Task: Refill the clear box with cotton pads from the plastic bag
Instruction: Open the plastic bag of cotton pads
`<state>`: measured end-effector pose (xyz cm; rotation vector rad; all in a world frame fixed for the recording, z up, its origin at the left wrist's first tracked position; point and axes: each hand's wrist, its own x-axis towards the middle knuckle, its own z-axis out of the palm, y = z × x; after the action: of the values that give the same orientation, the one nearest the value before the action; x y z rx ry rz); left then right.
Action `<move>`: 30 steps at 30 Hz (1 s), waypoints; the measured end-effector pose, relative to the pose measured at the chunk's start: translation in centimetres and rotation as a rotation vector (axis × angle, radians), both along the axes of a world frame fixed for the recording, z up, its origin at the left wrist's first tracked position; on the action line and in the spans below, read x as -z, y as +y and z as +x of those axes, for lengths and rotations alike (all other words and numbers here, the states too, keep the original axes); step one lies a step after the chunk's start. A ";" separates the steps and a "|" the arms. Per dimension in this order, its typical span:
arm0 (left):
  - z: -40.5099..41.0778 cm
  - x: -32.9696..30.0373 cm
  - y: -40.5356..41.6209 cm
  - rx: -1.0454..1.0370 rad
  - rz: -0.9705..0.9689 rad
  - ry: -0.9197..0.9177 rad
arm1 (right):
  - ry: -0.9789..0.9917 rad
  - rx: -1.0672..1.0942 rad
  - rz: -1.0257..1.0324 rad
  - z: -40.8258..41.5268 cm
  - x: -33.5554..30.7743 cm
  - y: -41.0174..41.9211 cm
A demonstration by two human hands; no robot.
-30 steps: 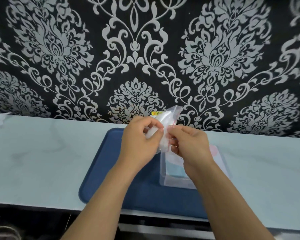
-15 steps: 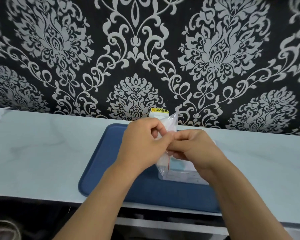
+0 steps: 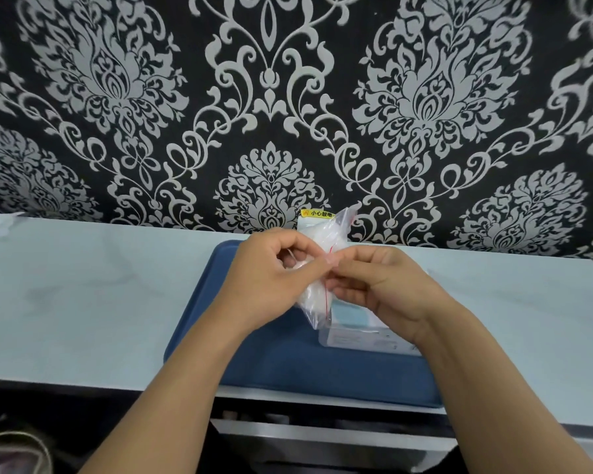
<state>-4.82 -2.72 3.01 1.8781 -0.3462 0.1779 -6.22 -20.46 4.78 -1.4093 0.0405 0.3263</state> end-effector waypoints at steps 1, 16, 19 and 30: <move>-0.1 0.0 0.1 -0.028 0.046 -0.033 | 0.001 0.020 0.033 0.1 0.1 0.3; 0.1 -0.3 -0.4 -0.165 0.163 -0.233 | -0.187 0.034 -0.062 0.3 0.4 1.1; 0.1 -0.2 -0.4 -0.181 0.209 -0.257 | -0.165 0.045 -0.070 0.4 0.4 1.2; 0.3 -0.7 -0.7 -0.488 0.366 -0.447 | -0.275 0.367 -0.258 0.7 0.7 2.0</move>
<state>-4.54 -3.41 3.67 2.2541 -0.2222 0.9258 -5.55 -18.49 4.04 -1.6564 0.1170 -0.1838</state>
